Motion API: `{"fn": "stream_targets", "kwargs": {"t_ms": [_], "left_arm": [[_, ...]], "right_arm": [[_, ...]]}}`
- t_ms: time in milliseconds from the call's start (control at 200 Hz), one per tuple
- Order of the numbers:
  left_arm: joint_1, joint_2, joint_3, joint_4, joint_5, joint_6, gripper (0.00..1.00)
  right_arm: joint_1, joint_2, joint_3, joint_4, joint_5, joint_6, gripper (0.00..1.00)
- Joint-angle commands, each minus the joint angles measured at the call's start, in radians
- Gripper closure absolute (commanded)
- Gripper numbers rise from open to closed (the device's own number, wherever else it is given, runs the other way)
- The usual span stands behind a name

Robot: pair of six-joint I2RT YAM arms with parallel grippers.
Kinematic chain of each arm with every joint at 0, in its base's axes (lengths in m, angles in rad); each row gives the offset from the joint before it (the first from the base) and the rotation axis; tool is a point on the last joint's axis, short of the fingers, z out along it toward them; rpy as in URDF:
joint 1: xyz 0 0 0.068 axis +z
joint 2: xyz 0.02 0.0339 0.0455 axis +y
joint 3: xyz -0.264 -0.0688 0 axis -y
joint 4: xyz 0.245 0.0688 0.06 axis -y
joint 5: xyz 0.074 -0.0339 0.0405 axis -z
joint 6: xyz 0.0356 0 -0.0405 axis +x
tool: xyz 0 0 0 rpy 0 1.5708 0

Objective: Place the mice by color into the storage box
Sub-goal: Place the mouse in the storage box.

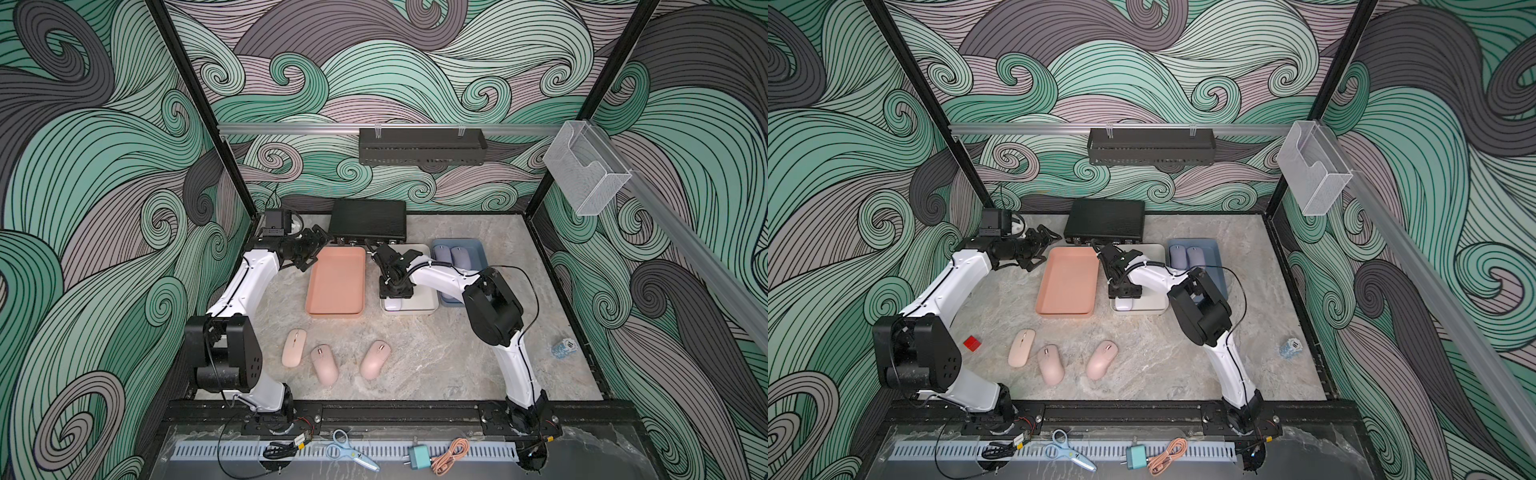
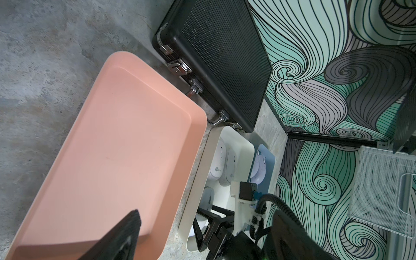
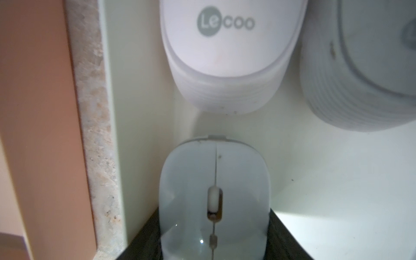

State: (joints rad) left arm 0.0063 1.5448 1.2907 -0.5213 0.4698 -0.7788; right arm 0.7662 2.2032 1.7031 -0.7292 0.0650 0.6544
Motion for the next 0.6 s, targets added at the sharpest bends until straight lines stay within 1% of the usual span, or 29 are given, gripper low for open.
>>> {"fn": "stream_targets", "kwargs": {"t_ms": [0,60,135,320,450,520,595], "left_arm": [[0.014,-0.003,-0.004,0.013,0.020,-0.007,0.10],[0.014,-0.004,-0.005,0.011,0.020,-0.008,0.10],[0.014,-0.007,-0.002,0.010,0.023,-0.008,0.10],[0.014,-0.016,-0.006,0.016,0.027,-0.010,0.10],[0.013,-0.014,-0.008,0.018,0.027,-0.009,0.10],[0.014,-0.010,-0.010,0.019,0.026,-0.011,0.10],[0.013,-0.006,-0.009,0.019,0.029,-0.012,0.10]], "right_arm": [[0.002,-0.004,-0.005,0.009,-0.008,0.022,0.38],[0.002,-0.031,-0.012,0.016,0.003,0.016,0.33],[0.001,-0.078,-0.023,0.021,0.013,0.007,0.31],[0.002,-0.190,-0.026,-0.005,0.034,-0.028,0.31],[0.001,-0.281,-0.058,-0.038,0.108,-0.066,0.33],[-0.005,-0.321,-0.091,-0.061,0.173,-0.104,0.36],[-0.036,-0.358,-0.141,-0.079,0.197,-0.145,0.50]]}}
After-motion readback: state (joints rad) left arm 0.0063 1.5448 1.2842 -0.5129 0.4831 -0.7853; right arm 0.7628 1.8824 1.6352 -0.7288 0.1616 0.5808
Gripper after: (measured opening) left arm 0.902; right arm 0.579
